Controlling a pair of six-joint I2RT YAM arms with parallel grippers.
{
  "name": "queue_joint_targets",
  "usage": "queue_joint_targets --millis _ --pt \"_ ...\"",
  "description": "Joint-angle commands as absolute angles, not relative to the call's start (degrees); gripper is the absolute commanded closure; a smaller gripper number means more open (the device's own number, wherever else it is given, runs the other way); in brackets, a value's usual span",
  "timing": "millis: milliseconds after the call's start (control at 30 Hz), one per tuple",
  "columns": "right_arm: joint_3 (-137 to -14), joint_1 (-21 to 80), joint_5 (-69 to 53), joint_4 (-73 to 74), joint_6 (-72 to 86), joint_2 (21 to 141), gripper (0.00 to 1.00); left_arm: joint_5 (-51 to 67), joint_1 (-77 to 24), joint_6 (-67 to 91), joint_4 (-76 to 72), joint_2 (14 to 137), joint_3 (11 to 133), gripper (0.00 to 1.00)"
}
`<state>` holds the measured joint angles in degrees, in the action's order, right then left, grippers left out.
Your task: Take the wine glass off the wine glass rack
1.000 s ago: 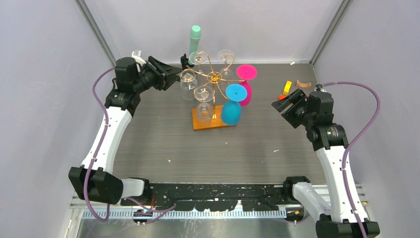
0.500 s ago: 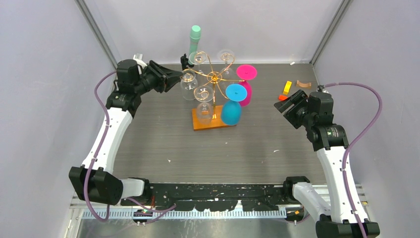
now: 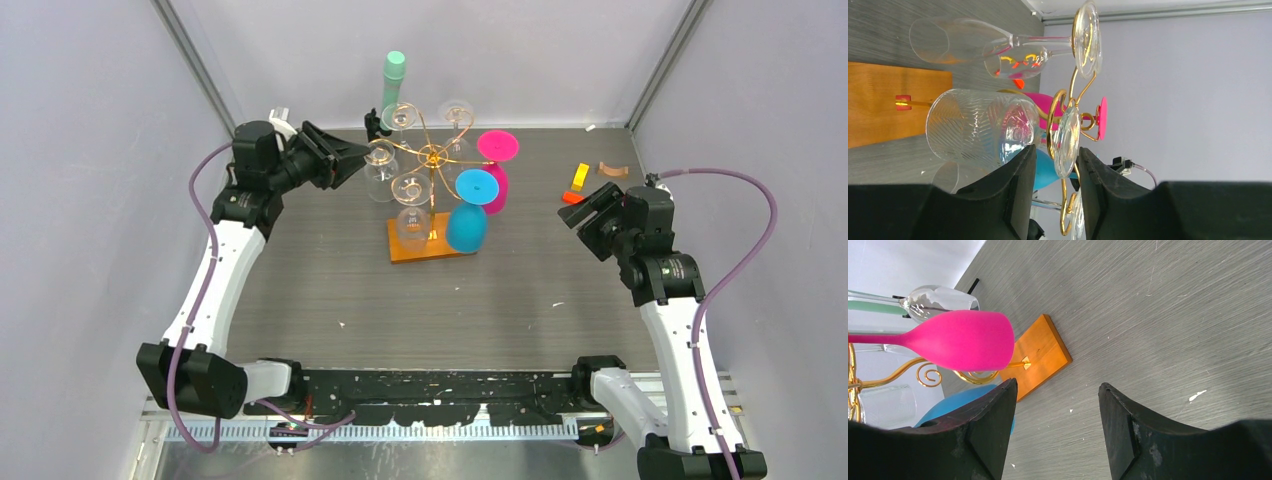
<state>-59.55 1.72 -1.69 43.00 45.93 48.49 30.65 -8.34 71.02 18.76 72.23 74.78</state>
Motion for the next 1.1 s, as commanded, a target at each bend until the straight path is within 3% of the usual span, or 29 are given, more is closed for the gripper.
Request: queue_joint_targets --millis 0,233,733,867,1067 --pt "-59.2 1.74 -0.37 42.63 46.43 47.81 0.34 33.9 -9.02 69.71 17.14 71.16 75.73 0.63" --pt "-59.01 1.72 -0.26 42.67 46.73 47.94 0.35 34.55 -9.41 69.71 16.84 71.39 76.07 0.81" --pt "-58.05 1.71 1.93 42.67 46.71 47.54 0.35 30.27 -9.46 66.21 21.17 70.76 77.98 0.92" --pt "-57.88 1.71 1.98 42.68 46.67 47.71 0.36 28.19 -9.41 62.15 25.24 70.58 80.32 1.0" --pt "-57.57 1.76 2.33 42.64 46.61 47.64 0.36 28.72 -9.62 63.54 23.89 70.66 80.38 1.0"
